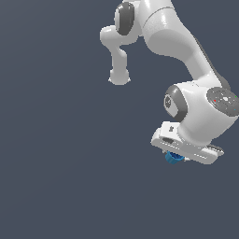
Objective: Pick up the object and move it to a goal position.
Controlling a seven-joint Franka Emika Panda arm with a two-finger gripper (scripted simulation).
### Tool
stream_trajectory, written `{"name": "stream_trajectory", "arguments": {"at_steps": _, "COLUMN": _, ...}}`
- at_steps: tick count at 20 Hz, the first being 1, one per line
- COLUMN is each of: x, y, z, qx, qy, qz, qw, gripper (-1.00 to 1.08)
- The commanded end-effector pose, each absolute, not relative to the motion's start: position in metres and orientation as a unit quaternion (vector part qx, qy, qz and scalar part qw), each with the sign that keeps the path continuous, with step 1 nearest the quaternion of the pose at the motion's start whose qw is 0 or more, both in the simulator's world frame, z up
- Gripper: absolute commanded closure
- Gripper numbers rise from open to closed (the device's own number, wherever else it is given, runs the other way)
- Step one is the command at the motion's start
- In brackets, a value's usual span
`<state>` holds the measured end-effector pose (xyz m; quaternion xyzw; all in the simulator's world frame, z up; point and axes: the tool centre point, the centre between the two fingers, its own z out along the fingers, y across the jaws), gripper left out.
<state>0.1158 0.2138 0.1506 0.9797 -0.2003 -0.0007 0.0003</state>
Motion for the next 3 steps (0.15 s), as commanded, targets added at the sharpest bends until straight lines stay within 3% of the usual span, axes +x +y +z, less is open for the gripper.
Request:
{"name": "stream_trajectory", "arguments": {"at_steps": 1, "x": 0.1175, "y": 0.2151, "z": 0.1522, "qx": 0.980, "qy": -0.200, "qz": 0.000, "qw": 0.000, "gripper": 1.08}}
{"name": "stream_trajectory", "arguments": {"at_steps": 3, "x": 0.1178, "y": 0.2154, "z": 0.1524, "qx": 0.980, "qy": -0.200, "qz": 0.000, "qw": 0.000, "gripper": 1.08}}
